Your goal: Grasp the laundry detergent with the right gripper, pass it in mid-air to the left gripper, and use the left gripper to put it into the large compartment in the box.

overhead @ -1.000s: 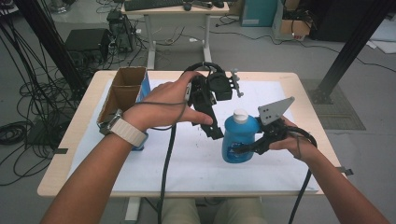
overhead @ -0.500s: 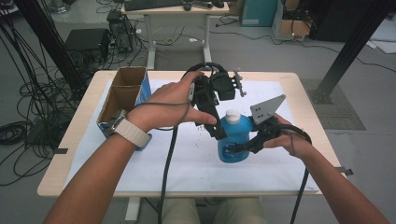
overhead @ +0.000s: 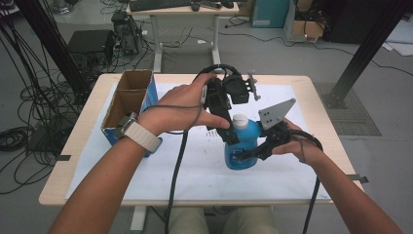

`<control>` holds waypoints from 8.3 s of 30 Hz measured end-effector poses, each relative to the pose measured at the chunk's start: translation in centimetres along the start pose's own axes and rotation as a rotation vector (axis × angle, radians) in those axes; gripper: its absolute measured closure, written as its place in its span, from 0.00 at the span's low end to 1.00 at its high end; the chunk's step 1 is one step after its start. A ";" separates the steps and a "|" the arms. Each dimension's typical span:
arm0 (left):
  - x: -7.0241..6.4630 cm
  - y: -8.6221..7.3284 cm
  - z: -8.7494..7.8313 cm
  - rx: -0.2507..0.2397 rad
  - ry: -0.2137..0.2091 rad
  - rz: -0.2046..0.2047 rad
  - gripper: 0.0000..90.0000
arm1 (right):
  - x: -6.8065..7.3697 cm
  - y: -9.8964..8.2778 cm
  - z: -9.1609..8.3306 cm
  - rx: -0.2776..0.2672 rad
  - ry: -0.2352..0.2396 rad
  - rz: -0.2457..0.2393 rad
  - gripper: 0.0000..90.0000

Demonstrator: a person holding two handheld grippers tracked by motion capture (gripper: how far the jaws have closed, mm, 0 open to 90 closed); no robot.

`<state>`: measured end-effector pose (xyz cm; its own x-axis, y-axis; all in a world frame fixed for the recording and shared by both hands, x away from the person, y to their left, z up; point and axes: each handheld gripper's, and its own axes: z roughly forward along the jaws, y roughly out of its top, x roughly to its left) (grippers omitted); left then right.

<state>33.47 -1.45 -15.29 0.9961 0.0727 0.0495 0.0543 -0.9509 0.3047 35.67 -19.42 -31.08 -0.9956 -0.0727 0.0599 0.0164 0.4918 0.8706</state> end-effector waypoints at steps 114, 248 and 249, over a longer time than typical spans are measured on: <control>0.3 0.4 0.5 0.007 0.011 -0.006 0.07 | 0.1 0.2 0.5 -0.015 -0.004 0.005 0.48; 0.2 0.5 2.1 0.022 -0.026 0.008 0.10 | 0.6 0.9 1.0 0.001 0.023 0.003 0.48; 0.2 0.5 2.1 0.022 -0.026 0.012 0.10 | 0.7 1.0 1.0 0.000 0.024 0.002 0.48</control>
<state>33.89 -2.58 -17.13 0.9982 0.0537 0.0279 0.0437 -0.9580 0.2835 34.94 -18.16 -30.68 -0.9930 -0.0927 0.0732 0.0182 0.4921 0.8703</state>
